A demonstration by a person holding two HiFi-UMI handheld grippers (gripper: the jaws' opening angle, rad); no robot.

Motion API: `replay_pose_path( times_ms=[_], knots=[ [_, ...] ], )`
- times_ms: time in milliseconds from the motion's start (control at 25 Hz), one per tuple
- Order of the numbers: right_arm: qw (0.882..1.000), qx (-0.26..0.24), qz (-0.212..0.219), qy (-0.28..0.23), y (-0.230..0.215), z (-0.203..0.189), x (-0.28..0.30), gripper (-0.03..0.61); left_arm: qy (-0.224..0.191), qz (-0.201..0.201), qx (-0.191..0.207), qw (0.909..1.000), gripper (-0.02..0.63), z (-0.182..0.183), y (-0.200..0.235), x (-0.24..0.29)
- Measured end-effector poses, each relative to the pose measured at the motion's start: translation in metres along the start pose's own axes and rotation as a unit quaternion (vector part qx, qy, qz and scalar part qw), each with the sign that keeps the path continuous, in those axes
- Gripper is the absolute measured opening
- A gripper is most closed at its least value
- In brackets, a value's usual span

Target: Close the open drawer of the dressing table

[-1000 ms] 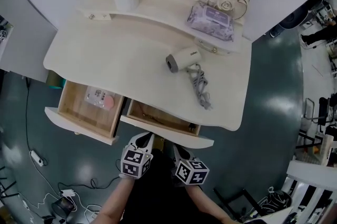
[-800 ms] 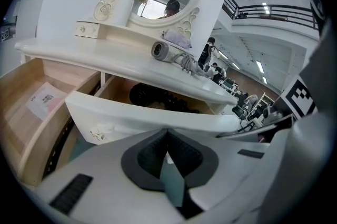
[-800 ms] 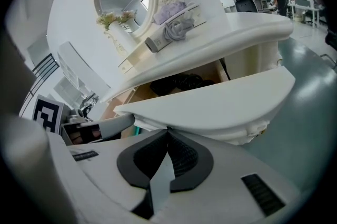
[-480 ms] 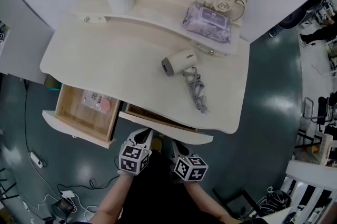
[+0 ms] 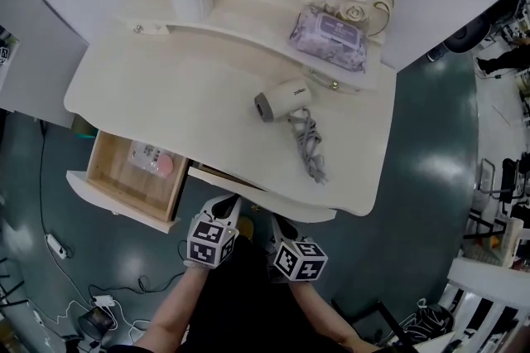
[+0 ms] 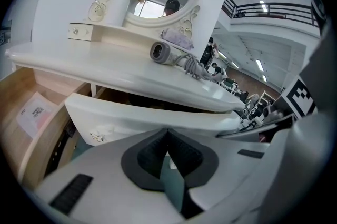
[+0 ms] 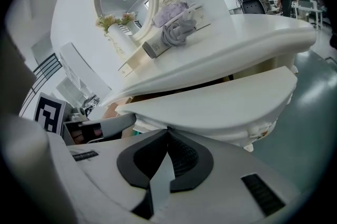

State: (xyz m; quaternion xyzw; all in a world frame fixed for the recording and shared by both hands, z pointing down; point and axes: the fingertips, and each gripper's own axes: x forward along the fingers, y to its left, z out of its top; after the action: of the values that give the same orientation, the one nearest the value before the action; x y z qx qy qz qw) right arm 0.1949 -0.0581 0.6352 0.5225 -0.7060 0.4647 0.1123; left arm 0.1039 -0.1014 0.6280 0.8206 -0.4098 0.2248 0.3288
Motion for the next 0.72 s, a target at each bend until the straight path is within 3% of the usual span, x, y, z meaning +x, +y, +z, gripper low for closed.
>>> replay_pose_path(
  times_ms=[720],
  knots=[
    [0.998, -0.038, -0.007, -0.058, -0.009, 0.035, 0.018, 0.017, -0.034, 0.021, 0.001, 0.9992, -0.006, 0.028, 0.008, 0.027]
  ],
)
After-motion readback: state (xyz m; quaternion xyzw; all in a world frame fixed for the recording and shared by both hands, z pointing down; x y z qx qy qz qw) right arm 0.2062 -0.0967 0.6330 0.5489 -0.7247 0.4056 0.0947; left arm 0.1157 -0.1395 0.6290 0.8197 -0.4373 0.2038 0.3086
